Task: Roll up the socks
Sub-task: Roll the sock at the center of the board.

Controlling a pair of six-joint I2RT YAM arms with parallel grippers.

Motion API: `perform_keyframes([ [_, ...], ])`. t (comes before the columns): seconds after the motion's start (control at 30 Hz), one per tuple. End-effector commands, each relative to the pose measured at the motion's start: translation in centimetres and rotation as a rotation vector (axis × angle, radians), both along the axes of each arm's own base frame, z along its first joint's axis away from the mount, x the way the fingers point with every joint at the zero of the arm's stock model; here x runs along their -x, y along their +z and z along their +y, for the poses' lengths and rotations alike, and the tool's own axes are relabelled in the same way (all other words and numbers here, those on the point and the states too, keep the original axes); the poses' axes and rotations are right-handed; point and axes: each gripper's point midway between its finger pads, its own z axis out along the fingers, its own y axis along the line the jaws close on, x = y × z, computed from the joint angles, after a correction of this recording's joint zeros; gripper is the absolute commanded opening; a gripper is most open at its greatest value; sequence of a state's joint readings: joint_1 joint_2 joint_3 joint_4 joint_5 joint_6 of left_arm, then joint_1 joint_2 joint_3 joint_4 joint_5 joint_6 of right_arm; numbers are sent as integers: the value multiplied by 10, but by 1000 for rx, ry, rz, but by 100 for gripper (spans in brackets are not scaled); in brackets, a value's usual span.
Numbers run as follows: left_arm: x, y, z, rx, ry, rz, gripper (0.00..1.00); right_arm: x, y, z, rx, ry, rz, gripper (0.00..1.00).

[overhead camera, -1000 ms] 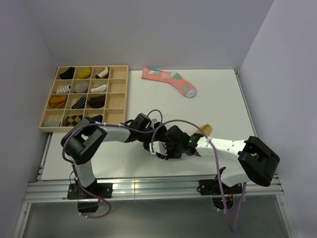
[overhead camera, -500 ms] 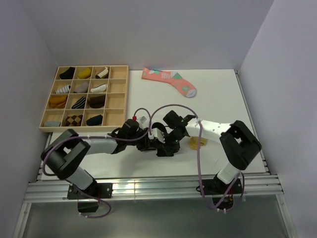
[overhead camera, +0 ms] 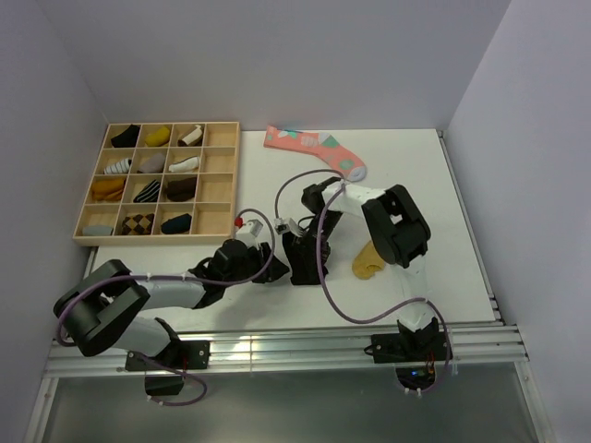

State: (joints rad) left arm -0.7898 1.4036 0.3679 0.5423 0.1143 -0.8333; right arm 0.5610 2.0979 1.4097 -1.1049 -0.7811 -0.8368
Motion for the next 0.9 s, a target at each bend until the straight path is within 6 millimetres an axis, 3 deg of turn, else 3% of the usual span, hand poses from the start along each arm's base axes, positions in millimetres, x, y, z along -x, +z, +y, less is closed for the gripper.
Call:
perform_keyframes([
  [0.0,-10,37,-15,43,-48,-242,44,0,-1,-8,48,15,73,15],
  [0.23,-20,40,-35,-7,-127,-322,46,-8,-6,-6,65,-16,107,15],
  [0.4,-17,33,-51,11,-208,-341,46,-9,-6,-7,75,-24,112,15],
  [0.57,-9,27,-65,66,-279,-326,45,-11,-10,-8,83,-34,113,15],
  [0.87,12,11,-67,90,-365,-270,49,-14,-12,-8,82,-50,121,15],
])
